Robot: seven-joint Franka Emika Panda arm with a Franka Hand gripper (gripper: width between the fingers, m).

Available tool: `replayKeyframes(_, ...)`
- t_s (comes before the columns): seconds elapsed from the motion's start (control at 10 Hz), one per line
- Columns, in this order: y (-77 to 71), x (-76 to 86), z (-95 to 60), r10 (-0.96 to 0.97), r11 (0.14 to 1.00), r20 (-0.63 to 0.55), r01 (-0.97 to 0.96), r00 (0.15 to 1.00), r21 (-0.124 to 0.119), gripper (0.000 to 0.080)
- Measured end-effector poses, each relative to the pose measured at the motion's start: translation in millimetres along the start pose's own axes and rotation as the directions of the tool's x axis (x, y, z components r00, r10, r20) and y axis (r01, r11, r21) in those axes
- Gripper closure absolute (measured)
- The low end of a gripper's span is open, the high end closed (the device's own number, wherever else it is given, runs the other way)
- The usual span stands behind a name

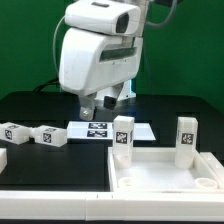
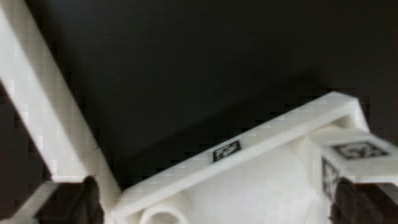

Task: Assemble square table

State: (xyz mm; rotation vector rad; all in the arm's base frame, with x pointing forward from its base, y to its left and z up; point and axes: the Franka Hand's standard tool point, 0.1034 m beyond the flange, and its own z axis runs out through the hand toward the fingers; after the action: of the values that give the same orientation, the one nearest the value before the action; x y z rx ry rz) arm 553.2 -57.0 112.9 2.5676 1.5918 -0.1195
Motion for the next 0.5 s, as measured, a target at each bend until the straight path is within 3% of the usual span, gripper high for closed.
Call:
replayKeyframes(0.1, -16.1, -25.8, 7.9, -0.011, 1.0, -0.012, 0.011, 1.0, -0.009, 0.015)
replayKeyframes(0.2, -32.9, -54.3, 19.6, 0.005, 1.0, -0.011, -0.005, 1.0, 0.002, 0.015)
replayKeyframes(0.3, -38.5, -62.7, 22.8, 0.012, 1.0, -0.011, -0.012, 1.0, 0.008, 0.015)
replayKeyframes(0.5, -37.9, -55.8, 20.9, 0.004, 1.0, -0.013, -0.004, 1.0, 0.005, 0.015)
